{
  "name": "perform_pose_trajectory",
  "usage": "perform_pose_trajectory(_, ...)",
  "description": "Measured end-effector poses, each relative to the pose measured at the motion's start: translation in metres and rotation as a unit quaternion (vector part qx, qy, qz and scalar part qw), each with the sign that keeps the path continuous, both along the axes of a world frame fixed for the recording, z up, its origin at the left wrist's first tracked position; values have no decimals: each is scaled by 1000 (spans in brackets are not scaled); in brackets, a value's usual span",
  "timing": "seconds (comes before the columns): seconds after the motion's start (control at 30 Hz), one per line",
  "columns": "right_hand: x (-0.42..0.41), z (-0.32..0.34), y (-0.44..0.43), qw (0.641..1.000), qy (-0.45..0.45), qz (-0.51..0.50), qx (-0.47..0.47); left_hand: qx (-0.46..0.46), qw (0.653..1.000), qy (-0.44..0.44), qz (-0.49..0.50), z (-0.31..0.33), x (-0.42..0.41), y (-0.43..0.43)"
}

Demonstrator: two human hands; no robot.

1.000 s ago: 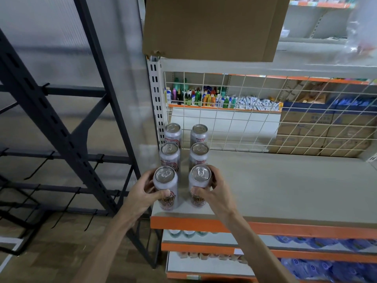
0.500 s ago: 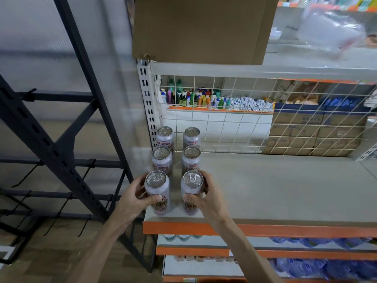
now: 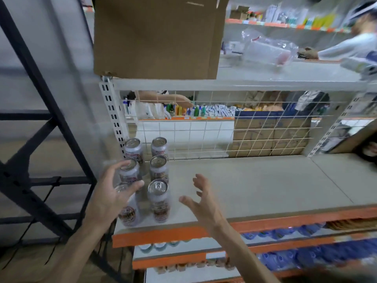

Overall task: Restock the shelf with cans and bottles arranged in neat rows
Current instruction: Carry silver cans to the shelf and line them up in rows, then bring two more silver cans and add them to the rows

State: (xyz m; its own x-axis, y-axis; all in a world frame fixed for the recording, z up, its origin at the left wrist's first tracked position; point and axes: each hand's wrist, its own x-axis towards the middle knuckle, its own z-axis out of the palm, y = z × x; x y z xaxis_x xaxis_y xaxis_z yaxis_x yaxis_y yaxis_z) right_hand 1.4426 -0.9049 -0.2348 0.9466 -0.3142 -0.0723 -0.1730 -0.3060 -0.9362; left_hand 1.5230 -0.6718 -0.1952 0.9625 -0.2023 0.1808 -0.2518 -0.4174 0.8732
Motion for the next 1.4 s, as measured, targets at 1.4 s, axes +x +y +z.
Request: perform_pose_trajectory(1.4,-262,54,-726,898,49,-421,-117,30,940,111,-321,13,-187,-790)
